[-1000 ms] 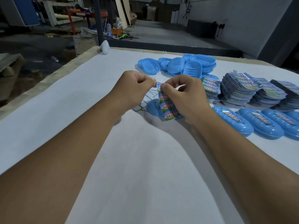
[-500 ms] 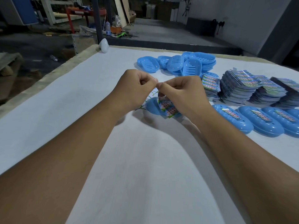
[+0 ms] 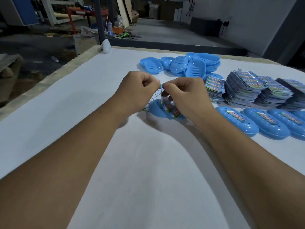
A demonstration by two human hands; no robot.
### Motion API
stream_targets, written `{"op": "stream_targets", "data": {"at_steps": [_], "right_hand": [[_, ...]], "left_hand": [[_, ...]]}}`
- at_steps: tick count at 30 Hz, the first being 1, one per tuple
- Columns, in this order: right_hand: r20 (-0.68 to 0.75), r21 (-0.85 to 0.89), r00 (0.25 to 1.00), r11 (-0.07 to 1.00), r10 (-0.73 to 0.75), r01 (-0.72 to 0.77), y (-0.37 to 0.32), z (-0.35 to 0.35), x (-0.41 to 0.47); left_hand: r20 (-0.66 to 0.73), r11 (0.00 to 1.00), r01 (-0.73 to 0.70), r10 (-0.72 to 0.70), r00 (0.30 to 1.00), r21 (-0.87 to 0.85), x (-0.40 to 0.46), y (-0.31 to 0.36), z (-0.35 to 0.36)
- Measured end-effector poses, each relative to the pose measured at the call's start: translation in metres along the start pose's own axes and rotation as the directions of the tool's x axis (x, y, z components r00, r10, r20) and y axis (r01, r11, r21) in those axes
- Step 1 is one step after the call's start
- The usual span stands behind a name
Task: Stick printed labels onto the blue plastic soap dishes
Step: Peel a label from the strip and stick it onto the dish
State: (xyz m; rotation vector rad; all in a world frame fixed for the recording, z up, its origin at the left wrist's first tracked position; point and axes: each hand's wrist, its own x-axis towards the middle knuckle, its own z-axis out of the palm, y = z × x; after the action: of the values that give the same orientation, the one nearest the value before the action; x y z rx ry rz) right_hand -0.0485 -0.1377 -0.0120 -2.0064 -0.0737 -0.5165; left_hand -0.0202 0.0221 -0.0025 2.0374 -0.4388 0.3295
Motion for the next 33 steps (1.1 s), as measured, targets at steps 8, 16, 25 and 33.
{"op": "stream_targets", "data": {"at_steps": [8,16,25,33], "right_hand": [[0.049,0.105,0.978,0.972,0.205,-0.209,-0.002,-0.014,0.006],[0.114,0.394,0.968,0.884,0.222,-0.249,-0.008,-0.017,0.003],[0.211,0.433,0.960,0.863,0.184,-0.260,-0.012,-0.015,0.000],[0.263,0.480,0.957,0.843,0.124,-0.242,-0.013,-0.014,-0.002]], "left_hand": [[-0.030,0.996,0.084,-0.084,0.996,0.008,0.005,-0.001,-0.002],[0.031,0.961,0.173,-0.170,0.985,-0.215,0.001,0.003,-0.002],[0.017,0.957,0.207,-0.207,0.978,-0.204,0.001,0.000,-0.001],[-0.006,0.957,0.195,-0.201,0.980,-0.215,0.001,-0.001,-0.001]]}}
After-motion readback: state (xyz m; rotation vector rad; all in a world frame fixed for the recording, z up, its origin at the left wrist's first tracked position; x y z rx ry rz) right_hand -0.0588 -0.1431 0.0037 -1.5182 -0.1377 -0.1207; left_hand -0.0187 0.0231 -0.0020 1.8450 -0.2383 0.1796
